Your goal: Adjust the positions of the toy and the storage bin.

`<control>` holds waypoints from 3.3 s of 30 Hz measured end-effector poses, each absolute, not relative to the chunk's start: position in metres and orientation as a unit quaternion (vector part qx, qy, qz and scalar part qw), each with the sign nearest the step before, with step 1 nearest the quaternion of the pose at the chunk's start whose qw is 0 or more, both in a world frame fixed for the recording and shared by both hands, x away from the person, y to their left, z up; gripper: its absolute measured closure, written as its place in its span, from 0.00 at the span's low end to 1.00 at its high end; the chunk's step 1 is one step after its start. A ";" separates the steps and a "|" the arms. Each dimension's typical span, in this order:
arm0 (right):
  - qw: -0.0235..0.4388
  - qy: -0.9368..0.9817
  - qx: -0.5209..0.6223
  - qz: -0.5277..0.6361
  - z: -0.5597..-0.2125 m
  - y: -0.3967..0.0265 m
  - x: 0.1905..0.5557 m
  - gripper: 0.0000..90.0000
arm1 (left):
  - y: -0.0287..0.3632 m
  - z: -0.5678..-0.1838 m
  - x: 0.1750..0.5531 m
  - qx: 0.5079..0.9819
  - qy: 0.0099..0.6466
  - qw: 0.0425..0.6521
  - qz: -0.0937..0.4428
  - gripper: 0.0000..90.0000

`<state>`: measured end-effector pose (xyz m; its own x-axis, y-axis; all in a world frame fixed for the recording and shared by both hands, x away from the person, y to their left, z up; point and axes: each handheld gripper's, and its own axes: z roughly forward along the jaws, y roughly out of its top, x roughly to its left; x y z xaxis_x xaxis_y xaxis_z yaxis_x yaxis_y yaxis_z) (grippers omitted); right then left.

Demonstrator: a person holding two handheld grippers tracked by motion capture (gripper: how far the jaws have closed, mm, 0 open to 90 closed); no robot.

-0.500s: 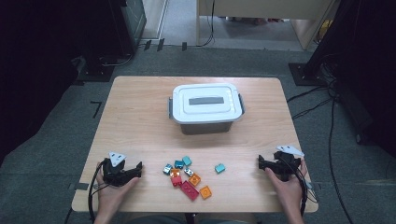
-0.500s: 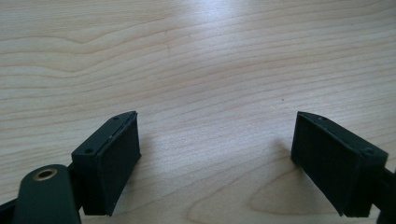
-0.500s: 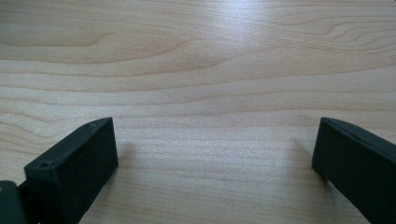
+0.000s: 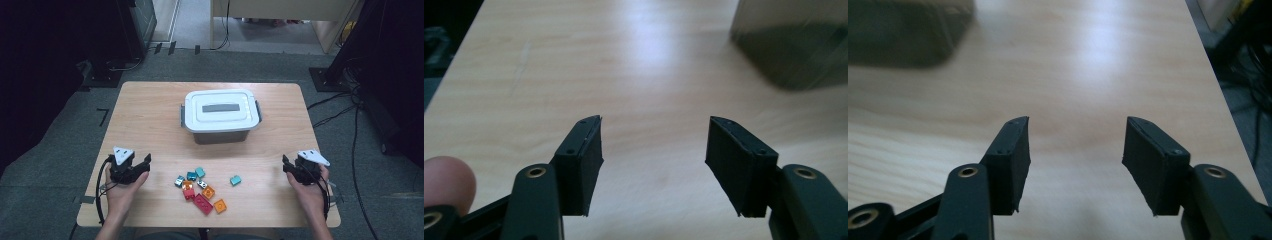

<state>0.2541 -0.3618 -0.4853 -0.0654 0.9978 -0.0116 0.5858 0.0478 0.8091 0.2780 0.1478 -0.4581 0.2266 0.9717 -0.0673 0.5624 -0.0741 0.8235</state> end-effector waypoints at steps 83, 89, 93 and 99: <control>0.054 0.593 0.648 0.475 -0.441 -0.278 0.285 0.95 | 0.130 -0.433 0.291 0.690 0.530 0.478 0.120 0.92; 0.058 0.596 0.641 0.480 -0.442 -0.273 0.275 0.94 | 0.134 -0.435 0.289 0.686 0.531 0.480 0.128 0.92; 0.068 0.602 0.632 0.482 -0.443 -0.271 0.275 0.88 | 0.135 -0.435 0.292 0.687 0.527 0.482 0.131 0.88; 0.142 0.607 0.614 0.484 -0.433 -0.273 0.257 0.54 | 0.147 -0.430 0.272 0.668 0.528 0.484 0.200 0.48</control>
